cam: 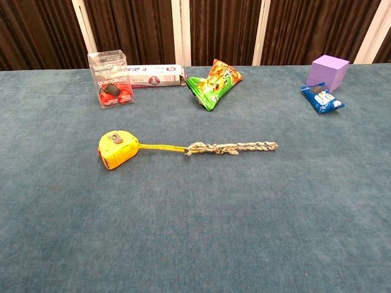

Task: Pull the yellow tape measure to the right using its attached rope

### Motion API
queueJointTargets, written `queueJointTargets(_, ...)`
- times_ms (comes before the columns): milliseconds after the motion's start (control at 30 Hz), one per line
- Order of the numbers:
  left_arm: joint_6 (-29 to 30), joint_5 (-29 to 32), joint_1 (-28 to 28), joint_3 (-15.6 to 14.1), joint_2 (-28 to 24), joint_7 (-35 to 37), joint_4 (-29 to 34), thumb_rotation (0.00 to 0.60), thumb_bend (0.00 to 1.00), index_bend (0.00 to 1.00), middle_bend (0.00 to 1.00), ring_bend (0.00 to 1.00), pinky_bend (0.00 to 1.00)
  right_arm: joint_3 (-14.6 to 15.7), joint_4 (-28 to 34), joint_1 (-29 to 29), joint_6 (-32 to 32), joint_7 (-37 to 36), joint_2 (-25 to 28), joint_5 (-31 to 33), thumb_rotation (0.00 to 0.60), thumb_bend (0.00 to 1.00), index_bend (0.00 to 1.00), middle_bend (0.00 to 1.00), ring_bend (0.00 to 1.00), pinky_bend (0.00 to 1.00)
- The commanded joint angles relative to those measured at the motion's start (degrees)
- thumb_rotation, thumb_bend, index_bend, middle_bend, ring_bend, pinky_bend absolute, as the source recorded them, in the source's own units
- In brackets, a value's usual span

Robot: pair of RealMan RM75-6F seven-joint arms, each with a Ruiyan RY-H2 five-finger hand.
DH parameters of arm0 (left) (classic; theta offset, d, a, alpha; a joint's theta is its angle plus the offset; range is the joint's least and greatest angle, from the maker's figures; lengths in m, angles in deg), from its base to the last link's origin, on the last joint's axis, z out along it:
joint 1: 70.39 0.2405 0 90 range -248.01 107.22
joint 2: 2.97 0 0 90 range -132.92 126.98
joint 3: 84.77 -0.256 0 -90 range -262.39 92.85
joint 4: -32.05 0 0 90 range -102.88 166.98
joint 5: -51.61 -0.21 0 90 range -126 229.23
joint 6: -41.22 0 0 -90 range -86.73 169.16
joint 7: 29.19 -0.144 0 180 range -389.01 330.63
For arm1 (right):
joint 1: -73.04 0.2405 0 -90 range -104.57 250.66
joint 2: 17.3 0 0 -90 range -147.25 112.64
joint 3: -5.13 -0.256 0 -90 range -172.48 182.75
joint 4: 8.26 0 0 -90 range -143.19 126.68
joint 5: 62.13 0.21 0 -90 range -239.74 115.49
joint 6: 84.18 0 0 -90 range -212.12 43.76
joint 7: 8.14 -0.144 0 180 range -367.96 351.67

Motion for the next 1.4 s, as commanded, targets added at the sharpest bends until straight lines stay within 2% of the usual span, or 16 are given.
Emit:
queueJointTargets(33,0.0,0.1,0.0,0.1,0.0,0.0,0.1,0.600,0.00,0.00,0.00,0.00,0.00,-0.1,0.1,0.0,-0.4,-0.1,0.0,-0.1,0.600,0.33,0.00,0.00,0.00,0.00)
queueJointTargets(200,0.0,0.1,0.0,0.0,0.0,-0.3,0.1,0.600,0.00,0.00,0.00,0.00,0.00,-0.5,1.3,0.6,-1.7,0.2,0.3,0.0,0.600,0.33,0.00,0.00,0.00,0.00)
queueJointTargets(367,0.1,0.1,0.1,0.1,-0.1,0.0,0.2,0.600,0.00,0.00,0.00,0.00,0.00,-2.7,4.9,3.0,-4.2,1.1,0.7,0.9,0.600,0.33,0.00,0.00,0.00,0.00)
queueJointTargets(433,0.0,0.2,0.0,0.1,-0.1,0.0,0.2,0.600,0.00,0.00,0.00,0.00,0.00,-3.9,6.4,4.4,-5.6,1.6,0.7,1.4,0.600,0.33,0.05,0.00,0.00,0.00)
queueJointTargets(567,-0.1,0.2,0.0,0.1,-0.2,0.4,0.2,0.600,0.00,0.00,0.00,0.00,0.00,-7.1,8.4,8.6,-9.5,3.4,-0.7,3.2,0.600,0.33,0.21,0.00,0.00,0.00)
queueJointTargets(700,-0.2,0.2,-0.1,0.1,-0.3,0.8,0.2,0.600,0.00,0.00,0.00,0.00,0.00,-10.1,8.9,13.0,-14.9,5.8,-3.3,7.5,0.600,0.33,0.30,0.02,0.00,0.00)
queueJointTargets(867,-1.1,0.6,-0.3,0.1,-0.4,1.6,0.3,0.600,0.00,0.00,0.00,0.00,0.00,-13.2,7.0,18.4,-20.2,10.5,-8.8,13.8,0.600,0.33,0.36,0.05,0.00,0.00)
queueJointTargets(967,-1.3,0.8,-0.4,0.1,-0.6,2.1,0.3,0.600,0.00,0.00,0.00,0.00,0.00,-13.9,5.2,20.7,-22.0,12.9,-12.2,16.6,0.600,0.33,0.41,0.08,0.00,0.00)
queueJointTargets(1100,-1.9,1.2,-0.6,0.2,-0.7,2.8,0.1,0.600,0.00,0.00,0.00,0.00,0.00,-14.3,2.5,23.1,-23.4,15.8,-17.1,20.1,0.600,0.33,0.47,0.11,0.00,0.00)
queueJointTargets(1400,-3.4,1.9,-1.2,0.3,-0.8,3.8,0.2,0.600,0.00,0.00,0.00,0.00,0.00,-13.7,-5.0,26.6,-24.8,19.1,-26.6,23.9,0.600,0.33,0.50,0.13,0.00,0.00)
